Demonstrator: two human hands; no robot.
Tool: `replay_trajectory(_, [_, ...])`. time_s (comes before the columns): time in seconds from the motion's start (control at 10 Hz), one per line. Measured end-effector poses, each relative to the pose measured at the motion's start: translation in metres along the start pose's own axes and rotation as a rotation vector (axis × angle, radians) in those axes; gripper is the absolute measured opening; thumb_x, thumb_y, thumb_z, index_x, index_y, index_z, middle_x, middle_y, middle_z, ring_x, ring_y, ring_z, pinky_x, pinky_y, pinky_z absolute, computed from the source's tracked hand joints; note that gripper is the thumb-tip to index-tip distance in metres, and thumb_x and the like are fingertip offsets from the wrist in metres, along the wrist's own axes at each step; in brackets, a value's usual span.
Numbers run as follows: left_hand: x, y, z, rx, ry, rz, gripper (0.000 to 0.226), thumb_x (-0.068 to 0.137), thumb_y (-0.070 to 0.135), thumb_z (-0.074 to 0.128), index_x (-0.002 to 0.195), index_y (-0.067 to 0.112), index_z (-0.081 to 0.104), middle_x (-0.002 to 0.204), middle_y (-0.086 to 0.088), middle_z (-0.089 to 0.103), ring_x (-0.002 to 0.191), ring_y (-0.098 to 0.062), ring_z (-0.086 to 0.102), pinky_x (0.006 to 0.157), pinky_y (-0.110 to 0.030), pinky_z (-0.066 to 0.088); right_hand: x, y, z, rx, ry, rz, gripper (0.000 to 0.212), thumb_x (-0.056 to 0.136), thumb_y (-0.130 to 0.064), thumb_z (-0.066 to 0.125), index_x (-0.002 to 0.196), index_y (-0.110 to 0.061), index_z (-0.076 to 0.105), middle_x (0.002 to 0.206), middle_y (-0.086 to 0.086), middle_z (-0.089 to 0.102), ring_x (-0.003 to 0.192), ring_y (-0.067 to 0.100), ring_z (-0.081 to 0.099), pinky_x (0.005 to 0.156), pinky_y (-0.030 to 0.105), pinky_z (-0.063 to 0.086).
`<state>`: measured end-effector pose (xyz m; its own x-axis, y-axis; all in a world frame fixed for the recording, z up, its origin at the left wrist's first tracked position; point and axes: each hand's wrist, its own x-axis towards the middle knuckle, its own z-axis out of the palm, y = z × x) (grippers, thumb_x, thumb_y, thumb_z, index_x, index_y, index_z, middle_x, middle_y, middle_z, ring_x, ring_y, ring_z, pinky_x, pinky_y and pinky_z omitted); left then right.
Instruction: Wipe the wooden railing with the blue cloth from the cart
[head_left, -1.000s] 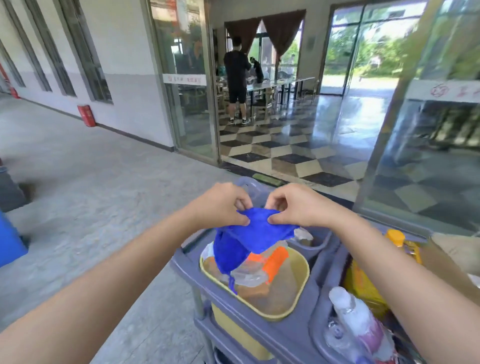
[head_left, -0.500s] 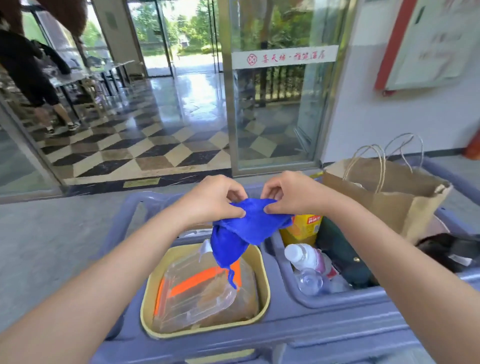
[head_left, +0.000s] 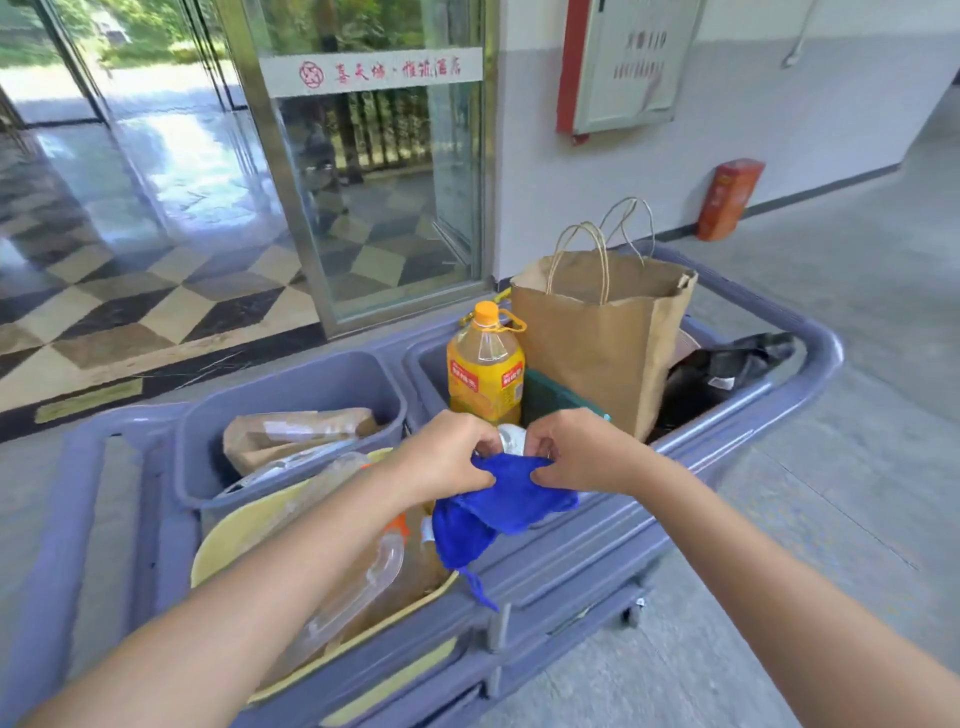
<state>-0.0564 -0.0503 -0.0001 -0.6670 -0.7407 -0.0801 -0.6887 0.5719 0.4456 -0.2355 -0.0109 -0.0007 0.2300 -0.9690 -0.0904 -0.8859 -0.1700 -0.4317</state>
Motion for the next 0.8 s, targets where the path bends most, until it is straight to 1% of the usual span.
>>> replay_trajectory(0.1, [0.001,-0.009,0.019,0.014,-0.046,0.0,0.021,0.074,0.013,0.064,0.095,0.013,0.068,0.096,-0.005,0.072,0.085,-0.016,0.063,0.071,-0.027,0.048,-0.002,0.009,0.023,0.032,-0.018,0.03,0.012,0.069,-0.011,0.062,0.08,-0.011,0.066,0.078,0.005,0.068,0.071,0.017,0.055,0.057,0.021,0.036])
replay_trajectory(0.2, [0.001,-0.017,0.036,-0.008,-0.075,-0.03,0.023,0.076,0.017,0.066,0.098,0.015,0.067,0.099,-0.002,0.071,0.083,-0.01,0.06,0.068,-0.022,0.043,-0.002,0.016,0.04,0.051,-0.036,0.083,0.014,0.07,-0.01,0.061,0.083,-0.011,0.066,0.081,0.005,0.067,0.074,0.018,0.053,0.063,0.024,0.041])
replay_trajectory(0.3, [0.002,-0.022,0.049,-0.047,-0.107,-0.054,0.022,0.075,0.021,0.067,0.096,0.019,0.066,0.098,0.002,0.07,0.083,-0.008,0.059,0.069,-0.019,0.041,-0.004,0.019,0.052,0.064,-0.069,0.13,0.013,0.07,-0.008,0.059,0.082,-0.007,0.064,0.082,0.01,0.068,0.077,0.026,0.057,0.066,0.033,0.047])
replay_trajectory(0.4, [0.001,-0.024,0.055,-0.055,-0.148,-0.063,0.021,0.073,0.023,0.067,0.094,0.023,0.066,0.097,0.005,0.07,0.08,-0.007,0.058,0.071,-0.022,0.045,-0.008,0.018,0.058,0.056,-0.105,0.137,0.012,0.069,-0.007,0.057,0.078,-0.002,0.064,0.081,0.016,0.068,0.07,0.025,0.053,0.062,0.034,0.046])
replay_trajectory(0.5, [-0.001,-0.024,0.058,-0.043,-0.151,-0.052,0.017,0.072,0.023,0.066,0.089,0.024,0.065,0.088,0.006,0.067,0.079,-0.01,0.056,0.069,-0.025,0.044,-0.009,0.016,0.061,0.046,-0.127,0.141,0.013,0.069,-0.007,0.056,0.077,0.001,0.063,0.079,0.02,0.066,0.066,0.021,0.047,0.06,0.033,0.042])
replay_trajectory(0.6, [0.0,-0.022,0.058,-0.037,-0.182,-0.047,0.015,0.073,0.023,0.066,0.088,0.023,0.064,0.082,0.008,0.061,0.079,-0.012,0.057,0.069,-0.026,0.046,-0.009,0.015,0.06,0.03,-0.158,0.146,0.015,0.07,-0.008,0.056,0.079,0.003,0.062,0.078,0.021,0.063,0.067,0.022,0.045,0.06,0.033,0.039])
replay_trajectory(0.7, [0.004,-0.019,0.047,-0.04,-0.238,-0.052,0.021,0.075,0.026,0.067,0.096,0.02,0.066,0.093,0.005,0.066,0.084,-0.011,0.059,0.073,-0.024,0.048,-0.008,0.011,0.051,0.025,-0.183,0.142,0.015,0.072,-0.012,0.059,0.083,-0.003,0.066,0.088,0.016,0.069,0.073,0.023,0.053,0.066,0.032,0.044])
replay_trajectory(0.8, [0.015,-0.015,0.023,-0.053,-0.226,-0.07,0.032,0.078,0.031,0.067,0.107,0.018,0.065,0.103,0.003,0.067,0.093,-0.011,0.061,0.081,-0.025,0.051,-0.003,0.011,0.035,0.003,-0.143,0.175,0.018,0.075,-0.017,0.059,0.087,-0.008,0.068,0.092,0.008,0.071,0.088,0.024,0.061,0.074,0.031,0.047])
